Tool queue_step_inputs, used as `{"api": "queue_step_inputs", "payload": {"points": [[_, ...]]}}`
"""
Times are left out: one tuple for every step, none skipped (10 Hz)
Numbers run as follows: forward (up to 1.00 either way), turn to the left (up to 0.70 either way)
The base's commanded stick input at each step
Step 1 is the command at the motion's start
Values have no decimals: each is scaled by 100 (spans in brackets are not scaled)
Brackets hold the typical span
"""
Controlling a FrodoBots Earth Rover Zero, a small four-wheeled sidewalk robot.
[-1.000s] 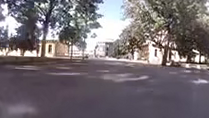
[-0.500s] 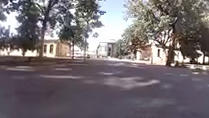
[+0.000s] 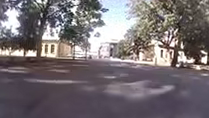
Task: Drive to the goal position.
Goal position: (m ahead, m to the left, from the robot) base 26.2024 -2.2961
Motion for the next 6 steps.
{"api": "queue_step_inputs", "payload": {"points": [[100,0],[100,0],[100,0],[100,0],[100,0],[100,0]]}}
